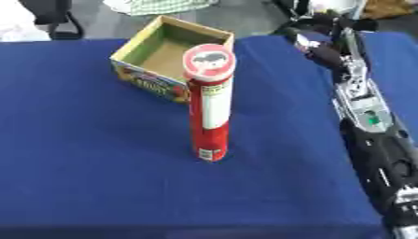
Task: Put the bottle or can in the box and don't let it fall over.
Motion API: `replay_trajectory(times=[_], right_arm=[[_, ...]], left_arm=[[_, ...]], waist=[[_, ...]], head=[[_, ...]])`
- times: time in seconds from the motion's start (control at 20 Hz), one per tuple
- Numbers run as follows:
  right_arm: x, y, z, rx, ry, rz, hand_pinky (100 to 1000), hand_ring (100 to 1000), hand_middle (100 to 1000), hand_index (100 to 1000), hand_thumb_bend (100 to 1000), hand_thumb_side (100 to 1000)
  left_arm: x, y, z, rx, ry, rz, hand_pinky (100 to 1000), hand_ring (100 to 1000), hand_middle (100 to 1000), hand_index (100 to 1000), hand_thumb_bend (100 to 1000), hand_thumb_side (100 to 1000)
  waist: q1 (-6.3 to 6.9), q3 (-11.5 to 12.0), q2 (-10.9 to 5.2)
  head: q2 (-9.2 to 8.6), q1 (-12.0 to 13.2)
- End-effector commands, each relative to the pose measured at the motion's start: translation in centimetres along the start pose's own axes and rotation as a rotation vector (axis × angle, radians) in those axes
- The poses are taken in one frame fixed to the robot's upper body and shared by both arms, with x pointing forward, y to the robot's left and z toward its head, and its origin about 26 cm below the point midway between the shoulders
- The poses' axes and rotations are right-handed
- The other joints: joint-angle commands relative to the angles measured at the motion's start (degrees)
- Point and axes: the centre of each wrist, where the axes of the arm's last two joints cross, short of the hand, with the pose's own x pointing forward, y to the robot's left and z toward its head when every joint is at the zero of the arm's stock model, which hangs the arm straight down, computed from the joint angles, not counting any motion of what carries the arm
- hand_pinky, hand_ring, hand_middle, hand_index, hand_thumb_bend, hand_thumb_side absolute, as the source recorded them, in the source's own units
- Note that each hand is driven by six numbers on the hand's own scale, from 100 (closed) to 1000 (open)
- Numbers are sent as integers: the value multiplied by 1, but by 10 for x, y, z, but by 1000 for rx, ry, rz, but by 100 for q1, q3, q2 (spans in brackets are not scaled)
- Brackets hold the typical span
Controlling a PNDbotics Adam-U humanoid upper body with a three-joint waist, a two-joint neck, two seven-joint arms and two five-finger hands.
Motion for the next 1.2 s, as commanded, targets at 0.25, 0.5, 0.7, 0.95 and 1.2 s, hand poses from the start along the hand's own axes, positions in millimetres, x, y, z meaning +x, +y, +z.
replay_trajectory(times=[0.25,0.5,0.7,0.95,1.2], right_arm=[[17,-14,-12,40,-58,34,766,896,1000,784,801,289],[16,-17,-15,107,-67,29,773,915,1000,798,817,242],[15,-21,-18,207,-62,34,782,940,1000,814,836,234],[10,-29,-23,292,-49,27,788,955,1000,824,852,248],[3,-35,-21,339,-28,35,789,957,1000,827,862,256]], left_arm=[[11,7,-5,0,-35,-28,716,1000,901,839,502,879],[11,8,-5,0,-36,-30,716,1000,902,839,502,878],[11,8,-5,1,-34,-31,716,1000,902,840,502,879],[11,8,-5,-1,-34,-32,716,1000,902,840,503,879],[11,8,-6,-4,-36,-35,716,1000,902,840,503,878]], waist=[[2,-21,-86],[9,-28,-88],[14,-40,-90],[21,-53,-95],[23,-60,-93]], head=[[30,-19],[30,-9],[30,-6],[30,8],[30,40]])
